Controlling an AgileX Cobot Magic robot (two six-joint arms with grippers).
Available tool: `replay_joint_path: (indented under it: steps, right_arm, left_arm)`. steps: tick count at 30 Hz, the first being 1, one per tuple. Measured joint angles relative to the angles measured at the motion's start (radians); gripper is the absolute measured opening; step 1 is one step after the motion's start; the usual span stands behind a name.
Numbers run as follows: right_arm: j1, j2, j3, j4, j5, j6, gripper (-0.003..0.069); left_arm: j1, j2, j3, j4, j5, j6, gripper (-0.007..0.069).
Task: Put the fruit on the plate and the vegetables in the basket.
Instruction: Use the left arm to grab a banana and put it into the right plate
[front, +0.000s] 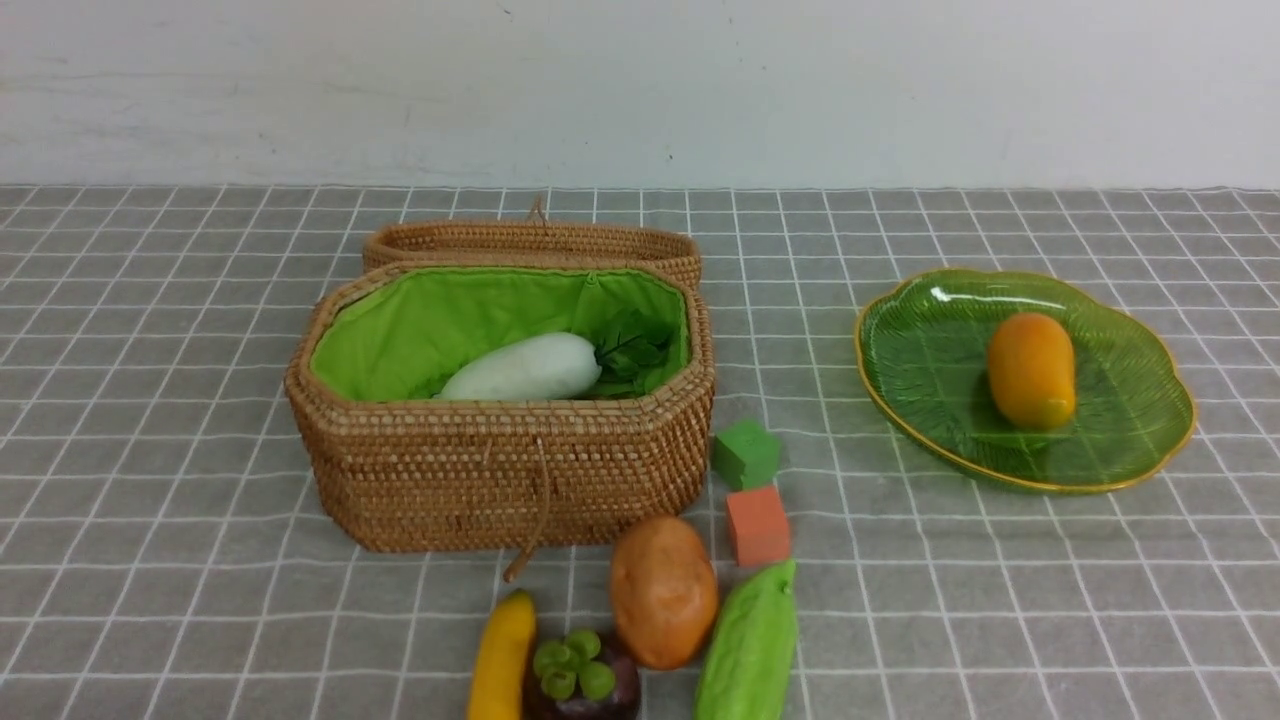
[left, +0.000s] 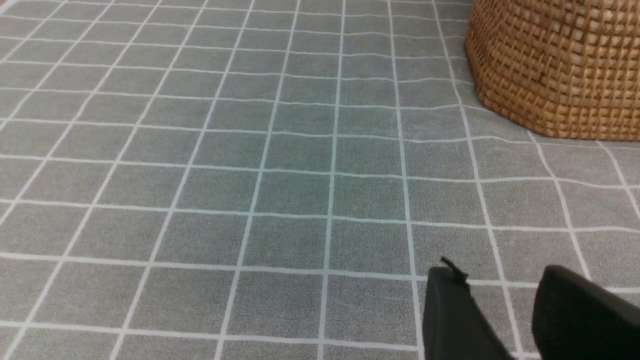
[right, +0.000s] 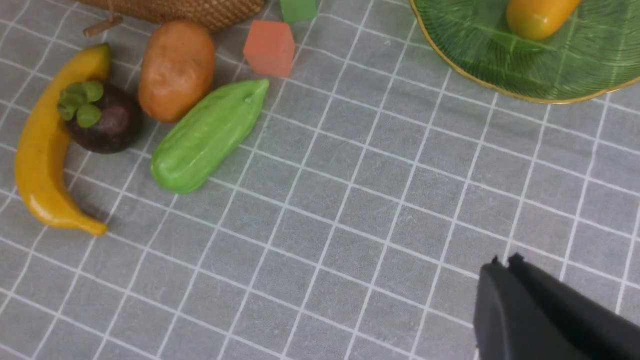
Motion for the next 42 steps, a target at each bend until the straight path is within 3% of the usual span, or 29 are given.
replay_joint_path:
  steps: [4,7,10,15,22,28,42]
  right_arm:
    - [0.000,-0.070,0.000,-0.052,0.002,-0.038,-0.0008]
    - [0.000,-0.166,0.001,-0.165,-0.031,-0.031,-0.0007]
    - [0.000,-0.271,0.031,-0.262,-0.146,0.121,-0.0004]
    - [0.000,-0.449,0.283,-0.400,-0.460,0.376,0.0001]
    - [0.002,-0.653,0.746,-0.420,-0.701,0.454,0.0008]
    - [0.015,-0.797,1.043,-0.419,-0.798,0.466,0.0015]
    - [0.018,-0.815,1.076,-0.373,-0.844,0.472,0.0029]
  left_arm:
    - [0.000,0.000,0.000,0.000,0.000,0.000,0.0239]
    - [0.000,0.000,0.000,0.000,0.000,0.000,0.0239]
    - [0.000,0.000,0.000,0.000,0.000,0.000,0.0239]
    - [0.000,0.000,0.000,0.000,0.000,0.000,0.0239]
    - [0.000,0.000,0.000,0.000,0.000,0.000,0.0239]
    - [0.000,0.000,0.000,0.000,0.000,0.000,0.0239]
    - [0.000,0.000,0.001,0.000,0.000,0.000,0.0239]
